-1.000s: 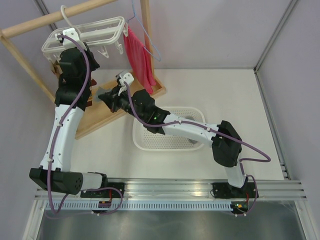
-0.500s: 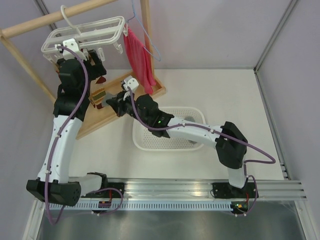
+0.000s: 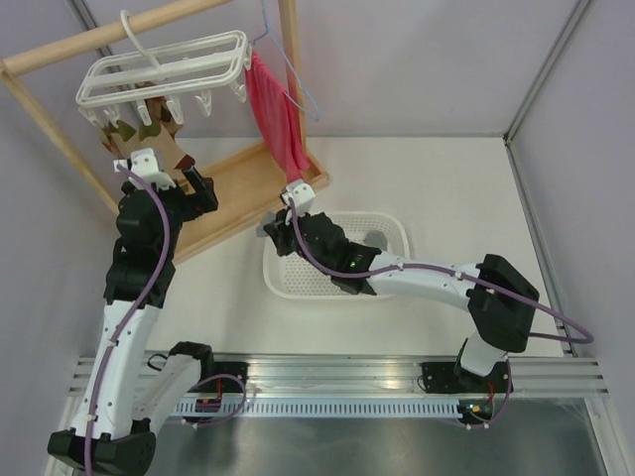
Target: Remove the socks clipped to the hanger
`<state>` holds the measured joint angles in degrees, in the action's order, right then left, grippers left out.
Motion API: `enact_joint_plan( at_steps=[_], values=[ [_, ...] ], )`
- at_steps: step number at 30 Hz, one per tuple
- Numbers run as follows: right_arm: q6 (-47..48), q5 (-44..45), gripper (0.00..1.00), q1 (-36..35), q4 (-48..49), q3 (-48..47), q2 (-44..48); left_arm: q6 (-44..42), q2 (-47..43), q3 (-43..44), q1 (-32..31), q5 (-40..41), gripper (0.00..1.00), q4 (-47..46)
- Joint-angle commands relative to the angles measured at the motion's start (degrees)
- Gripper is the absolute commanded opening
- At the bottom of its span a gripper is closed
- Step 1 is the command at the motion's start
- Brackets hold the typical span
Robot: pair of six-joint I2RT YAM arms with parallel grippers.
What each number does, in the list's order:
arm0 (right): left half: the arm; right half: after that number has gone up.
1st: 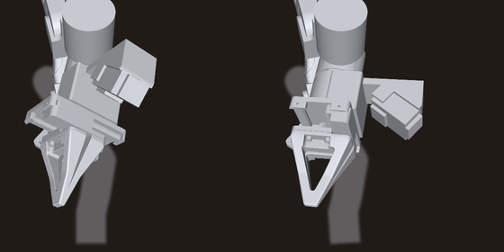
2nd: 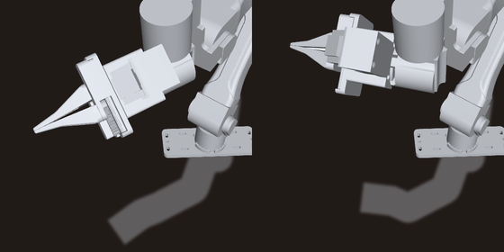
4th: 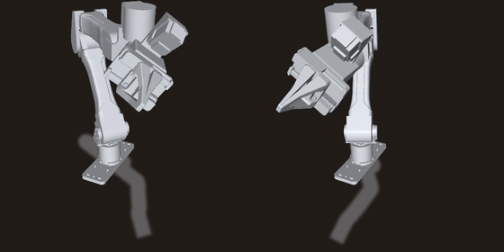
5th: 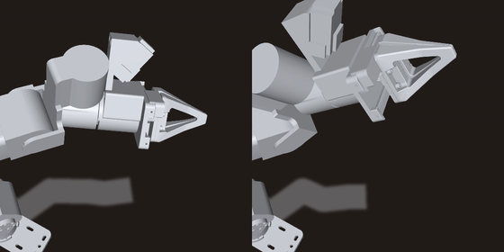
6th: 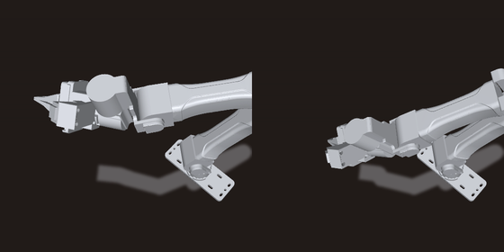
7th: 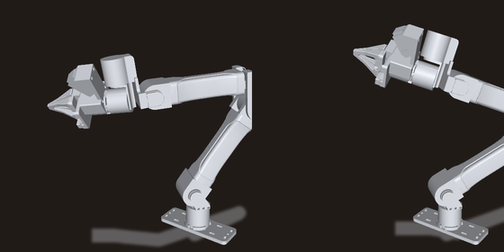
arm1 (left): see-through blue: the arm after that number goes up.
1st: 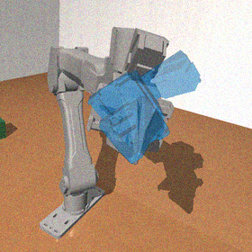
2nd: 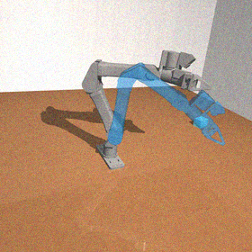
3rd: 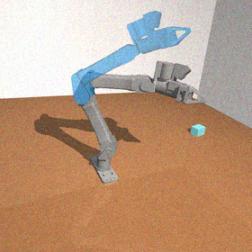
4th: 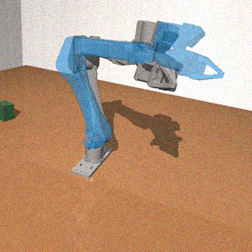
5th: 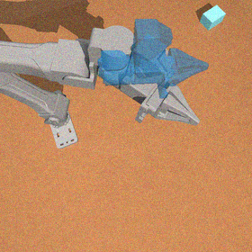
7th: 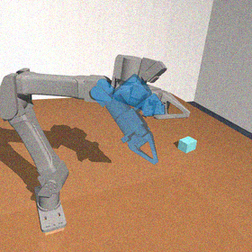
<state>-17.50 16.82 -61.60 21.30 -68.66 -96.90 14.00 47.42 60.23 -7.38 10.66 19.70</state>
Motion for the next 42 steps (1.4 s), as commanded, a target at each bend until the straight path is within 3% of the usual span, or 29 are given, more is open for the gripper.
enact_joint_plan(
  at_steps=[1,14,21,29,31,32,36,42],
  values=[
    [-3.7,5.0,0.01,2.0,-3.4,5.7,6.5,0.8,-1.8,-4.3,0.0,-2.9,1.00,1.2],
    [-10.2,9.5,0.01,12.1,-21.1,24.3,27.5,-2.0,-4.3,-8.0,0.0,-0.5,1.00,1.3],
    [-12.6,6.5,0.01,17.6,-21.1,28.6,28.5,-1.9,-4.1,-8.3,0.0,1.0,1.00,1.6],
    [-14.2,5.6,0.01,19.1,-22.9,28.2,26.9,-1.9,-3.7,-8.2,0.0,3.6,1.00,1.9],
    [-14.6,5.6,0.60,19.4,-23.5,27.8,26.3,-1.9,-3.6,-8.1,0.0,4.5,1.00,2.2],
    [-14.6,5.5,0.98,19.6,-24.6,27.6,26.1,-1.4,-3.2,-8.0,0.0,5.5,1.00,2.4],
    [-14.7,5.9,0.98,19.6,-26.1,26.5,25.1,0.6,-2.2,-7.0,0.2,14.6,1.00,4.6],
    [-14.1,5.2,0.98,19.7,-25.7,26.6,27.2,1.2,-2.9,-7.4,2.0,18.2,1.00,4.2]
  ],
)
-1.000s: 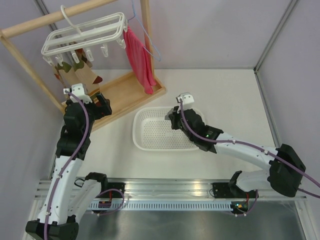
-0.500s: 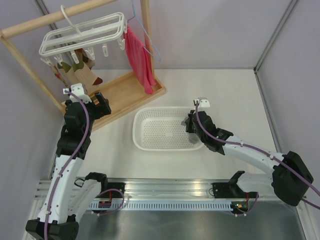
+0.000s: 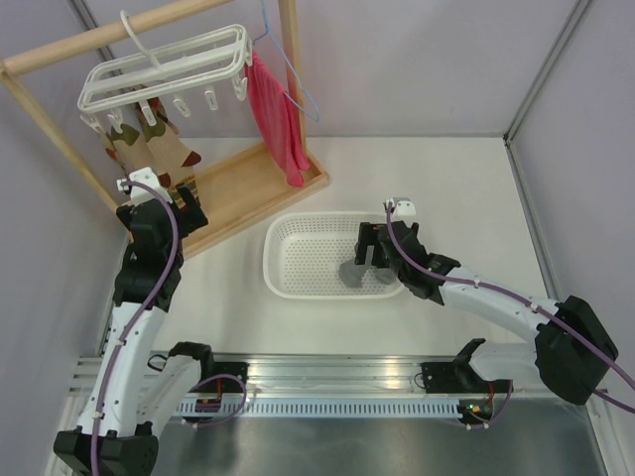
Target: Remove the socks clipped to the hanger
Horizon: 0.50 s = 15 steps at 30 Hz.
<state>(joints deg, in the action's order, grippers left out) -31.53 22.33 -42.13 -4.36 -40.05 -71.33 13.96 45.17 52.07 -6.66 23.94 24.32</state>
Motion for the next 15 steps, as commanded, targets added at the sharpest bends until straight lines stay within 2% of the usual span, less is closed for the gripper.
enact_joint_plan(
  at_steps=[1,5,9,12,15],
  values=[
    [0.0,-0.3,0.98,0.2,0.1,-2.0,2.2,1.2,-0.4,0.7,1.9,5.2,1.00,-0.7],
    [0.1,-1.1,0.98,0.2,1.7,-1.3,3.4,3.3,2.5,0.5,6.6,-0.5,0.99,-2.8],
    [0.1,-3.7,0.98,0.3,3.9,-1.7,3.2,5.0,9.3,1.2,9.0,-11.2,0.96,-5.4],
    [0.2,-5.4,0.98,0.3,5.5,-2.2,2.8,6.3,12.7,-0.6,9.1,-14.3,0.94,-9.5],
    [0.3,-6.4,0.98,0.5,6.6,-2.1,2.9,7.5,15.6,-1.8,9.0,-13.7,0.94,-13.5]
  ],
)
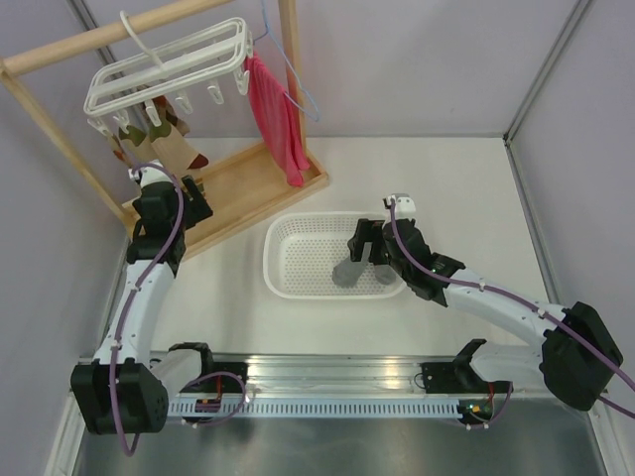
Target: Remove the socks clipped to the hanger
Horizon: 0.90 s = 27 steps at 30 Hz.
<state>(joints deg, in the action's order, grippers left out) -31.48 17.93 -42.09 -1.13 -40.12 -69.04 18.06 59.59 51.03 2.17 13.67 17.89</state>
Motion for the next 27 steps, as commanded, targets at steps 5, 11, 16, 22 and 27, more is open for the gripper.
enact_joint_plan(
  at_steps=[5,11,16,22,27],
  values=[
    [1.1,-2.6,0.98,0.3,4.7,-1.2,1.4,4.7,3.8,-2.6,0.2,0.0,0.95,-14.9],
    [1.4,-3.5,0.98,1.0,6.0,0.1,2.8,4.0,10.6,-4.4,0.2,2.9,0.96,-24.4],
    [2.2,-4.3,0.98,1.6,6.5,0.0,2.7,3.7,15.6,-4.4,0.2,6.9,0.96,-28.7],
    [2.4,-5.4,0.98,2.4,7.9,-0.3,0.7,3.1,17.3,-6.5,0.2,13.0,0.96,-34.2],
    [1.8,-7.3,0.98,2.8,9.4,-0.6,-2.1,1.2,20.3,-6.5,0.2,11.3,0.96,-39.1]
  ],
)
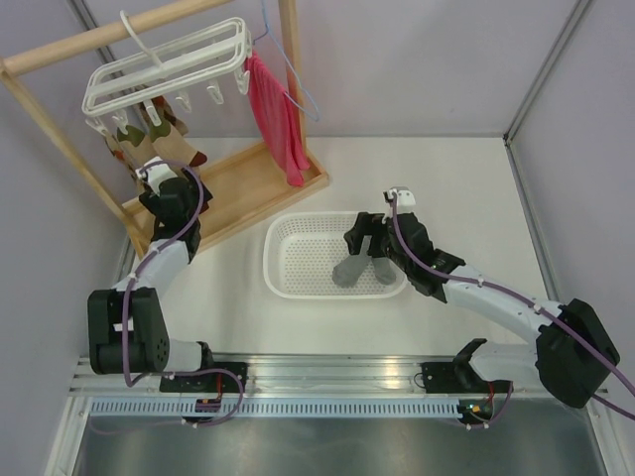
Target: Remove the socks clipped to the hanger
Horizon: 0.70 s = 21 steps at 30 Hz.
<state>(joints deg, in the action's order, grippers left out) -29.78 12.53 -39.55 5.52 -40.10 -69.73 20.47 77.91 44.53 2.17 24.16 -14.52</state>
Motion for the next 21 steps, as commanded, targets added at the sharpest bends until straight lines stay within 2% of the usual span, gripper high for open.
enact_joint_plan(
  at_steps=[1,9,12,13,16,18,21],
  values=[
    [-0.1,-2.2,0.98,0.3,3.3,-0.7,-1.9,-1.4,2.7,0.3,0.2,0.2,0.96,-7.3],
    [0.2,-2.2,0.98,0.3,3.5,-0.9,-2.0,-2.5,8.0,1.8,0.1,-5.4,0.92,-13.7],
    [0.2,-1.9,0.98,0.3,3.5,-0.9,-1.7,-2.5,9.0,1.8,0.2,-5.9,0.85,-16.1],
    [0.1,-2.0,0.98,0.3,3.5,-0.9,-1.7,-2.0,9.2,1.7,0.2,-6.0,0.80,-16.5],
    [-0.3,-2.2,0.98,0.3,4.1,-0.9,-2.0,-0.4,8.6,0.6,0.1,-5.6,0.74,-17.1],
    [-0.5,-2.8,0.98,0.3,4.2,-1.2,-2.5,0.4,6.7,-1.3,-0.3,-4.5,0.74,-18.1],
    [-1.3,-4.2,0.98,0.3,5.2,-1.4,-3.0,-0.4,2.4,-2.9,-1.5,-2.7,0.84,-19.2]
  ],
)
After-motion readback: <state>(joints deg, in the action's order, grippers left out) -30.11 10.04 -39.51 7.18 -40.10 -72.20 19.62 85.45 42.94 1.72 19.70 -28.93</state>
